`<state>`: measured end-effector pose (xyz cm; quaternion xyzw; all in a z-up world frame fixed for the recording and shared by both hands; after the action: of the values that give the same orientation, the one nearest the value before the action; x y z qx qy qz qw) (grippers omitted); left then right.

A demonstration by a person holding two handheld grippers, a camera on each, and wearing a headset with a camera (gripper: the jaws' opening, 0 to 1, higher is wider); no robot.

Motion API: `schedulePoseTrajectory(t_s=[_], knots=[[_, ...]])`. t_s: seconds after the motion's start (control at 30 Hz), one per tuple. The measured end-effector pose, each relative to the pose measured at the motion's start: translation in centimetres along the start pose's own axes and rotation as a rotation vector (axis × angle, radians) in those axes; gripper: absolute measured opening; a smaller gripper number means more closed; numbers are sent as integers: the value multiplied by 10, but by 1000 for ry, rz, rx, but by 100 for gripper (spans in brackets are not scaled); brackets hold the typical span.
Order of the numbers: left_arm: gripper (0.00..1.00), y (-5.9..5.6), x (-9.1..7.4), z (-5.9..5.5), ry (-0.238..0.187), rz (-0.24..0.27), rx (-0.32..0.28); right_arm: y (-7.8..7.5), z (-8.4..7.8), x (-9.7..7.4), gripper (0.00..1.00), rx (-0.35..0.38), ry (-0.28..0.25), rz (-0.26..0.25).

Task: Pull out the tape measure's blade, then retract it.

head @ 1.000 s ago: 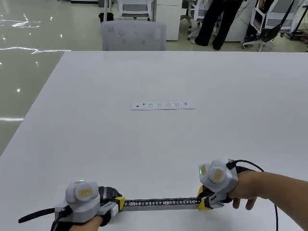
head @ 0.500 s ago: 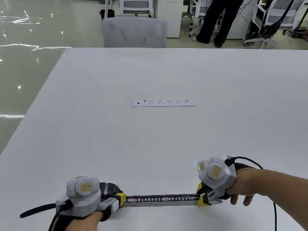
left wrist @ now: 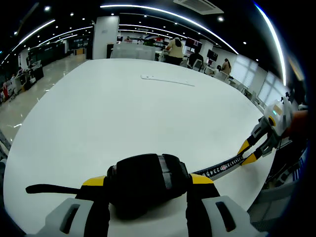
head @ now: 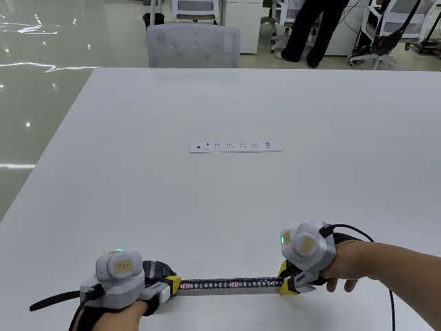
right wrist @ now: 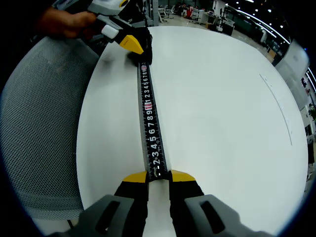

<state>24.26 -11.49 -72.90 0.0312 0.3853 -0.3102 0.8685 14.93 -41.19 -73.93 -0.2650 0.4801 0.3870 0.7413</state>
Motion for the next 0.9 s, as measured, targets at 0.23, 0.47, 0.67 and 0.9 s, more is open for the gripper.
schedulePoseTrajectory(t_s=[0.23,0.47,0.67,0.9], knots=[[59,0,0,0,3,0,0,1,2,1,14,-3,5,0],[59,0,0,0,5,1,2,1,5,3,14,-3,6,-2],[59,0,0,0,6,-1,0,2,8,4,14,-4,0,-6],[59,0,-1,0,10,-5,-2,3,14,7,14,4,-14,-4]])
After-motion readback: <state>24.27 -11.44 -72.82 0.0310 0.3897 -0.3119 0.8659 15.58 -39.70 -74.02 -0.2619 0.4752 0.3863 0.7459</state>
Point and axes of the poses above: the centre of the closed fingertips' face, and the gripper's own axes: x roughly forward along the fingers, y roughly to its left, z roughly out of its top, the point moved 9 cm from there along -x, roughly backward along the fingers, and after that the axes turned 2 degrees about -z, right-handed, at the moved point
